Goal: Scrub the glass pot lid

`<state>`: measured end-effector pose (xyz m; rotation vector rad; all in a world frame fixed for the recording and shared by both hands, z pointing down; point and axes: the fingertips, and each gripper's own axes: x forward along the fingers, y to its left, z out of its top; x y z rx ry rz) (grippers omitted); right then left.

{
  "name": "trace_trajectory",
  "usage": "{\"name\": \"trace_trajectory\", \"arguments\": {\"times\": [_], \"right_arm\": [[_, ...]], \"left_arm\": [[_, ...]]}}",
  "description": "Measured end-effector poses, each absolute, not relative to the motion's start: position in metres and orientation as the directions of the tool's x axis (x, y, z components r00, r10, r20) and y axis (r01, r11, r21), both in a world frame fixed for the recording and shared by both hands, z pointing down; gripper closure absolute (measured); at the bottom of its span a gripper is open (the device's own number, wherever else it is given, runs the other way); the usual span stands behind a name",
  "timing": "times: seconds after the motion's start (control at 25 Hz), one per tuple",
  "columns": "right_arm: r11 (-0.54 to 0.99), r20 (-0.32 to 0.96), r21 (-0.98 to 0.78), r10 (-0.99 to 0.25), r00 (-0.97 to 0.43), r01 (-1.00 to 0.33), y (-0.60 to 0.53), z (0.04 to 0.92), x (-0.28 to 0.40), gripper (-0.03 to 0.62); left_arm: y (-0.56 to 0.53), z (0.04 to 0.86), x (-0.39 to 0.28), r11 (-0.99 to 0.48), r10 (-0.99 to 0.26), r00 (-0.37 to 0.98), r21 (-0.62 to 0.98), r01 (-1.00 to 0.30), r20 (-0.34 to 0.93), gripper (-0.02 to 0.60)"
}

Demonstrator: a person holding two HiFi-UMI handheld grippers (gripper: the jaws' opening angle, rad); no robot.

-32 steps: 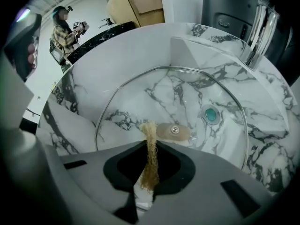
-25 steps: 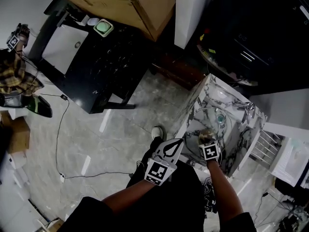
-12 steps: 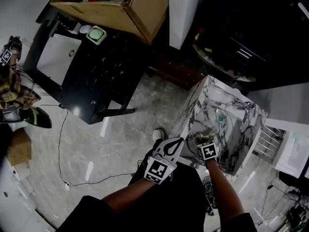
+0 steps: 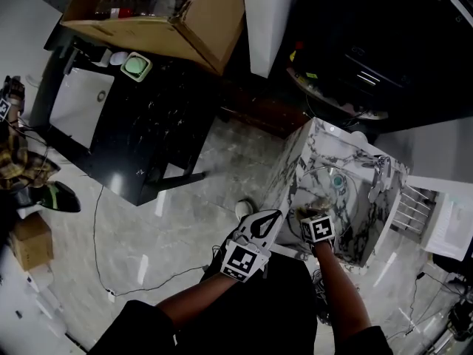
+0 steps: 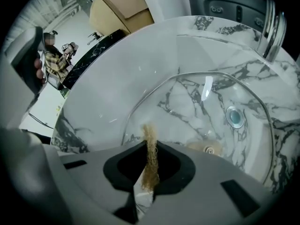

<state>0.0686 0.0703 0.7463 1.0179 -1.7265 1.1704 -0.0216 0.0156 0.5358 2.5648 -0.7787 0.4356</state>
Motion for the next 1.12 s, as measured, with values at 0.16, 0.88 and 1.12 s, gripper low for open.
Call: {"name": "trace_trajectory", "arguments": {"times": [0.16, 0.88, 1.12], "right_arm": [[0.243, 0.903, -0.332, -0.197, -0.382, -0.911, 0.059, 0.743, 0.062, 0.539], [0.262, 0.881, -0.344, -0.242, -0.406, -0.902, 0.032, 0.747, 0.055, 0.539], [0.286, 0.887, -0.324, -0.239, -0.395, -0.902, 0.027, 0.748, 0.058, 0.539]], "left_arm": [[0.010, 0.541, -0.024, -0.743, -0.452, 0.788, 0.311, -0.592, 0.418, 0.566], [0.013, 0.543, -0.003, -0.721, -0.452, 0.784, 0.343, -0.602, 0.426, 0.566], [0.023, 0.546, 0.003, -0.734, -0.423, 0.793, 0.347, -0.584, 0.439, 0.566]]}}
